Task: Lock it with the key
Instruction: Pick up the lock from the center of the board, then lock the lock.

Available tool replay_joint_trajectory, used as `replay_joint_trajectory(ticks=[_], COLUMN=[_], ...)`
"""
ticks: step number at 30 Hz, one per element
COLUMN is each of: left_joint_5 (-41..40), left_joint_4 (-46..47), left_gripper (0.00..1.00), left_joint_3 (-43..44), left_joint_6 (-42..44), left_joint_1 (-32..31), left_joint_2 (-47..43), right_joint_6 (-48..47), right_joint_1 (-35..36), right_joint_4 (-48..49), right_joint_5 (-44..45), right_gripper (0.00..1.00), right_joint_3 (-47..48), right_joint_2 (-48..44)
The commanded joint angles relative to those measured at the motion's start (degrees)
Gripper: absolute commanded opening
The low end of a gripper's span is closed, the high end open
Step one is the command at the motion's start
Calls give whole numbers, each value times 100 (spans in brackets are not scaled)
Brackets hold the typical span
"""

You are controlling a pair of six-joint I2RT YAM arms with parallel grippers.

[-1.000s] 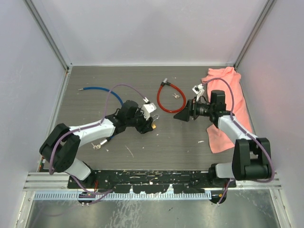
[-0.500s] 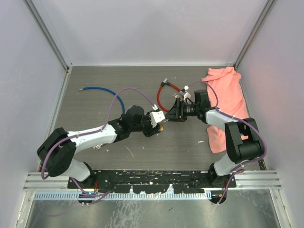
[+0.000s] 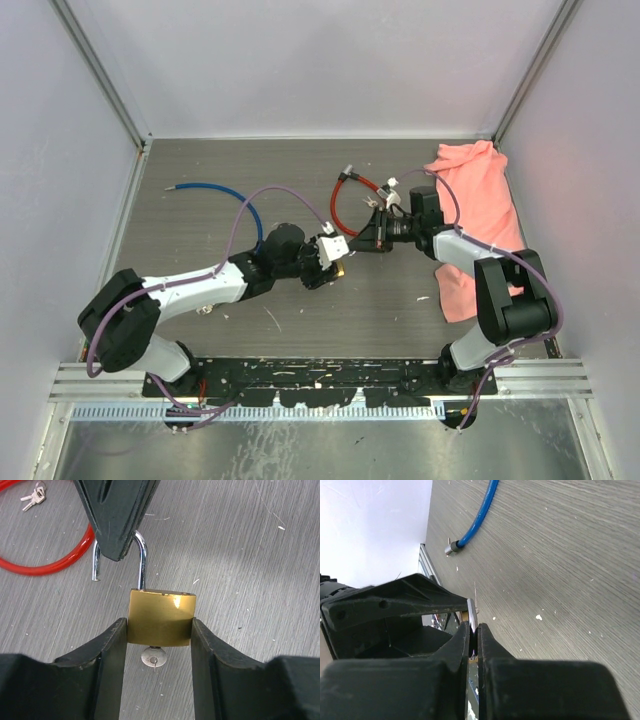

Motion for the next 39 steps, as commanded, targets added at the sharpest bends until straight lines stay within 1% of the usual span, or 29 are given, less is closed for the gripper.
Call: replay_joint_trajectory(ticks=[1,2,3,4,5,6,7,8,11,12,13,14,16,17,19,20,23,24,25,27,29,30,33,34,36,39], left_joint_5=[-82,-136,-242,-376,-539,-691,-854,-993,-1455,-1596,-1678,-1784,-1921,-1727,-1130,-1033,-1067,-1085,-1096,-1005,-736,-538,261,388,567,1172], left_joint_4=[586,776,1033,1444,1935,2472,3204,3602,3990,4121,4280,4416,4247,3830,3060,2829,2584,2429,2215,1853,1794,1791,1926,2042,2237,2355], left_gripper=[55,65,77,82,92,99,98,98,98,98,98,98,98,99,92,89,88,88,88,89,91,91,88,88,84,78], left_joint_3=[116,-59,-403,-618,-948,-1394,-1649,-1836,-1858,-1806,-1756,-1707,-1538,-1378,-1173,-1151,-1258,-1230,-1163,-996,-875,-780,-442,-322,-162,74], left_joint_6=[-397,-473,-543,-616,-641,-634,-578,-444,486,852,1159,1202,965,645,101,135,139,165,267,734,1137,1152,638,459,195,-353], left_joint_1=[-17,-17,-16,-22,-23,-34,-59,-98,-464,-613,-685,-695,-586,-444,-127,-98,-90,-86,-91,-85,-85,-40,234,290,382,647], left_joint_2=[-406,-550,-761,-961,-1250,-1487,-1698,-1802,-1903,-1862,-1822,-1817,-1966,-2139,-2464,-2585,-3070,-3203,-3280,-3336,-3249,-3162,-2746,-2588,-2268,-1891], right_joint_6=[33,184,358,560,715,811,868,892,1069,996,586,47,-791,-1082,-1371,-1430,-1493,-1362,-1033,-425,77,179,170,190,235,234], right_joint_1=[-87,-160,-240,-311,-381,-426,-447,-445,-416,-377,-300,-217,-72,-46,-40,-37,-31,-29,-34,3,19,24,64,69,93,142], right_joint_4=[496,578,680,753,751,657,472,191,-351,-452,-725,-1122,-1727,-1850,-1894,-1892,-1722,-1638,-1521,-1191,-797,-699,-641,-604,-550,-536], right_joint_5=[-322,-356,-379,-405,-437,-469,-457,-413,-213,-173,-79,93,227,315,433,445,220,265,209,-22,-179,-205,-215,-233,-313,-374], right_gripper=[1,1,1,1,1,1,1,1,1,1,1,1,1,1,1,1,1,1,1,1,1,1,1,1,1,1], right_joint_3=[138,129,131,161,230,354,497,695,1215,1423,1734,2092,2744,3034,3278,3356,3360,3298,3222,2995,2736,2638,2439,2385,2288,2244], right_joint_2=[-597,-668,-711,-725,-716,-698,-686,-683,-771,-824,-896,-959,-1116,-1192,-1339,-1392,-1536,-1569,-1574,-1551,-1565,-1598,-1714,-1742,-1797,-1834])
